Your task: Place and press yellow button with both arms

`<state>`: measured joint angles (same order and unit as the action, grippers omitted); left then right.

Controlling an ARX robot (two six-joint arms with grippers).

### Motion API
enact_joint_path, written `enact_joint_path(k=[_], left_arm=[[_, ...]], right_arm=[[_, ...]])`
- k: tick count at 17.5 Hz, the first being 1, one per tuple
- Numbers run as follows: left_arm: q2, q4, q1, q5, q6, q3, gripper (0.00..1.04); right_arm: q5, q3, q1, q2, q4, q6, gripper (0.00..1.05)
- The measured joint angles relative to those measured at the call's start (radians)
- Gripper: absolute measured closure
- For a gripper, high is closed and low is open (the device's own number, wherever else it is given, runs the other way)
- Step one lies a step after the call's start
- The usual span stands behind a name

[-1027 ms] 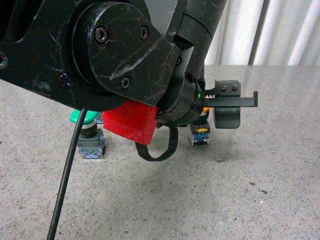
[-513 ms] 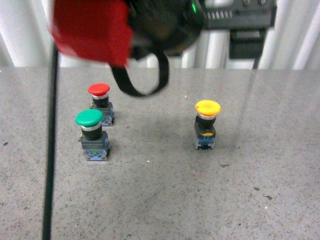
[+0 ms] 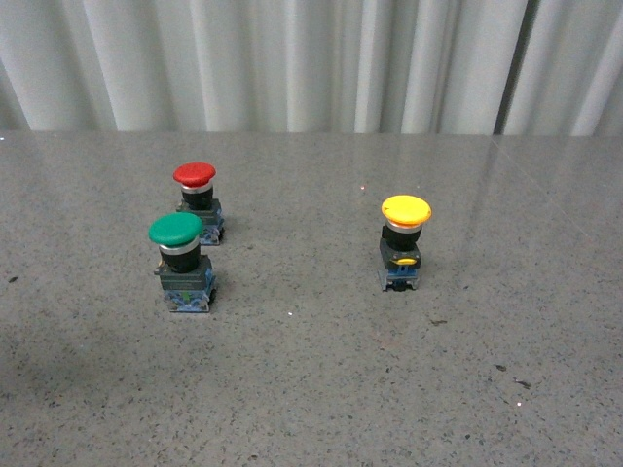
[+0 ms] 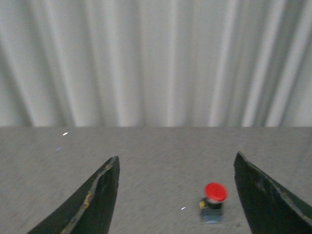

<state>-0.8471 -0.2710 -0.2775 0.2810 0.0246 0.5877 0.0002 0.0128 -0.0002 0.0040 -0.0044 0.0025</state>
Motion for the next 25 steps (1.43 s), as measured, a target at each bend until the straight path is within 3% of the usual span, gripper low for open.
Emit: enact_joint_path(k=[6,9,10,12,25], left_arm=[[0.224,-0.082,0.136,-0.135,-0.02,-0.326,1.04],[0.311,-0.088,0.181,-0.184,-0.021,-0.411,1.03],[0.335,-0.08,0.237,-0.256,-0.021,-0.432,1.03],[0.378,-0.068,0.285,-0.264,-0.024,-0.463,1.03],[0.616,0.045,0.276,-0.281,-0.024,-0.574,1.03]], right_arm=[[0.0,0.0,0.0,0.0,0.0,0.0,0.07],[0.0,0.0,0.0,0.0,0.0,0.0,0.07],[0.0,0.0,0.0,0.0,0.0,0.0,0.07],[0.0,0.0,0.0,0.0,0.0,0.0,0.07],[0.0,0.0,0.0,0.0,0.0,0.0,0.07]])
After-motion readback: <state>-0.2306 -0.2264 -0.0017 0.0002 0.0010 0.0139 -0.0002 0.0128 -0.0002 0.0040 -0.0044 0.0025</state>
